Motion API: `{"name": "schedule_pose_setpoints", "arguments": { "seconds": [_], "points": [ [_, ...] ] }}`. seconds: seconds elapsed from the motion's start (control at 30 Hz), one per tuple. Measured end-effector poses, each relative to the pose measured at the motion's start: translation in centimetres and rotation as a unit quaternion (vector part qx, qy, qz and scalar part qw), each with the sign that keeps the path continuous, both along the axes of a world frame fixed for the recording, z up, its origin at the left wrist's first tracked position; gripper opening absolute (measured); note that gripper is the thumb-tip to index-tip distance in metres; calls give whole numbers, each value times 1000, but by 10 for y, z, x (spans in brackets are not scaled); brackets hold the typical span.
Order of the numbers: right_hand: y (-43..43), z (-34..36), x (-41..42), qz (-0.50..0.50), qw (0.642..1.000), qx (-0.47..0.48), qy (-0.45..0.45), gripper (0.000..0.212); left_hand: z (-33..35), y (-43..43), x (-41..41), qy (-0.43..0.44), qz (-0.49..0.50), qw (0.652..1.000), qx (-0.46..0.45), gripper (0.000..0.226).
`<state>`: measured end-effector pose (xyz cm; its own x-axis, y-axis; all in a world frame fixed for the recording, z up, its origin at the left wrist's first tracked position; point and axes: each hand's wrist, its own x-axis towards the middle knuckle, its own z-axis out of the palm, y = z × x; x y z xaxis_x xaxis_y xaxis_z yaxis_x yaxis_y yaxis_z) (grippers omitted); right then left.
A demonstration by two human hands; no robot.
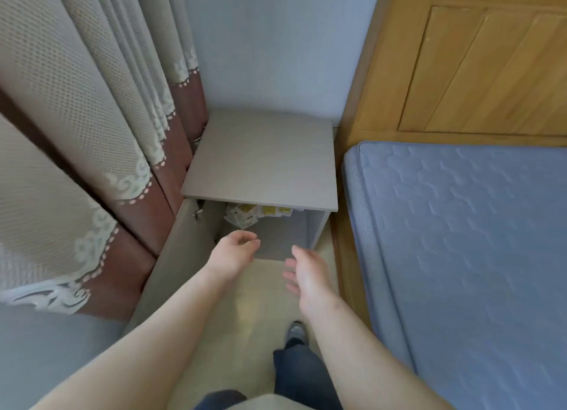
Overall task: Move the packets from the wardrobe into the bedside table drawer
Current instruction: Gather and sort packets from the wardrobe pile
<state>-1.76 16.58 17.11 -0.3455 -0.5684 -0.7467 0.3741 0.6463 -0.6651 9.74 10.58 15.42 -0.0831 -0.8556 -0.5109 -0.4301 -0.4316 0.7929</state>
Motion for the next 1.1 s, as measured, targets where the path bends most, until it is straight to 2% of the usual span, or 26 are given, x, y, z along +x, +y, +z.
{"name": "schedule_pose_setpoints", "arguments": {
  "seconds": [0.07, 0.2, 0.27, 0.37, 0.43, 0.5, 0.7, 0.8, 0.87, 1.1],
  "points": [
    [-26, -6, -20, 8, 1000, 11, 6, 12, -4, -22, -14, 1, 8, 1000, 8, 26],
    [-65, -25, -37, 25, 999, 42, 1, 35, -19, -60, -30, 0, 14, 1000, 28, 26],
    [-79, -37, -39, 31, 998, 60, 5, 32, -31, -75, -31, 2, 15, 999, 39, 25],
    [-102, -68, -35, 42, 995, 93, 7, 17, -59, -99, -27, -2, 13, 998, 58, 25],
    [-117, -96, -28, 47, 993, 107, 5, 23, -87, -113, -19, -12, 19, 997, 71, 24],
    [-131, -128, -22, 48, 992, 117, 5, 26, -120, -125, -10, -22, 32, 996, 83, 24],
    [-166, -240, -10, 72, 989, 127, -26, 12, -246, -143, 10, -35, 109, 985, 129, 21],
    [-183, -312, -8, 103, 988, 111, 21, 16, -315, -157, 8, -22, 125, 982, 139, 22],
    [-197, -359, -7, 115, 988, 94, 33, 8, -359, -169, 6, -20, 118, 984, 132, 20],
    [-256, -518, 1, 194, 971, 60, 129, 8, -512, -213, -5, -34, 68, 996, 55, 10]
  ]
}}
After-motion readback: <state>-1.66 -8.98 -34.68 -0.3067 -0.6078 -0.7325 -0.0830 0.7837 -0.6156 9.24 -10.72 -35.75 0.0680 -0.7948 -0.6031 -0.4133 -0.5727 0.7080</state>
